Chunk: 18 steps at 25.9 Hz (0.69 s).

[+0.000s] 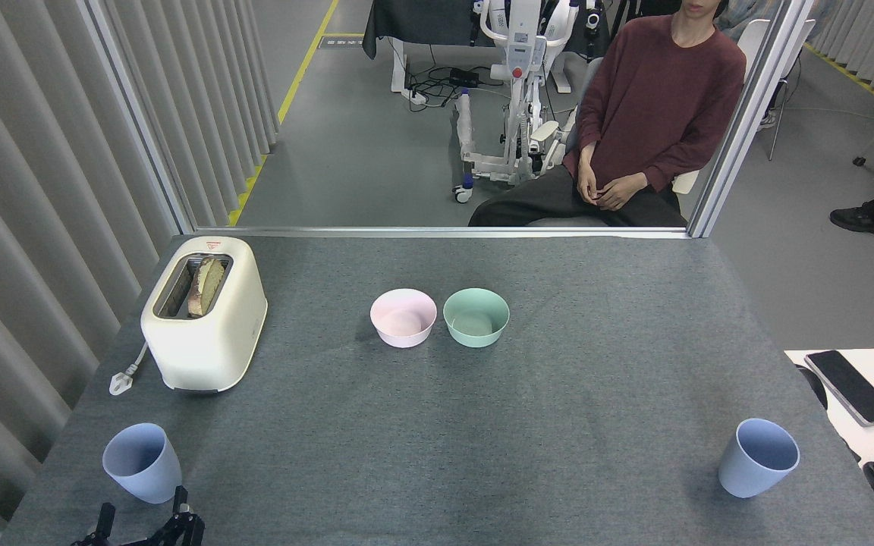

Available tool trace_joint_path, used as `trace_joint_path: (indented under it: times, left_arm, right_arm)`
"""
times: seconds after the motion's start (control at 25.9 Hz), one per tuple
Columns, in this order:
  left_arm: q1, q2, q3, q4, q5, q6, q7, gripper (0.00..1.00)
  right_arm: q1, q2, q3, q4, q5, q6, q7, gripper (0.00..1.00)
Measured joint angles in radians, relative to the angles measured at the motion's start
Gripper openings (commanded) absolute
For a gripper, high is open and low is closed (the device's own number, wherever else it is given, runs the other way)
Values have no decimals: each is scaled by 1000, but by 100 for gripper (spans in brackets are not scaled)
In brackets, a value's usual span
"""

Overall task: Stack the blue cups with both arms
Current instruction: 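Reach the left gripper to the blue cup near it and grasp it, then carry the blue cup with the left gripper toward the table center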

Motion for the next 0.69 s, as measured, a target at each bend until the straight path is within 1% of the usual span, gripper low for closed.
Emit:
trace_joint_path:
  times: [0.19, 0.39, 0.42, 0.46, 0.5, 0.54, 0.62, 0.69]
  left_arm:
    - [-67, 9, -2, 73, -3, -1, 0, 100]
    - [-150, 17, -5, 175, -4, -3, 13, 99]
    - [-167, 17, -7, 196, -4, -3, 19, 95]
    - [-181, 17, -8, 214, -4, -4, 26, 77]
    - [-192, 17, -9, 228, -5, -5, 34, 65]
    - [-199, 17, -10, 238, -5, -6, 40, 59]
    - [-209, 17, -14, 244, -7, -7, 50, 58]
    - [-209, 14, -29, 210, -10, -9, 51, 59]
  right_arm:
    - [-2, -1, 0, 1, 1, 0, 0, 100]
    - [-3, -1, 0, 2, 1, 0, 0, 100]
    - [-3, -1, 0, 2, 2, 0, 0, 100]
    - [-3, -1, 0, 2, 2, 0, 0, 100]
    - [-3, -1, 0, 2, 2, 0, 0, 100]
    - [-3, -1, 0, 2, 2, 0, 0, 100]
    - [-3, -1, 0, 2, 2, 1, -1, 100]
    - [-3, -1, 0, 2, 3, 1, -1, 100]
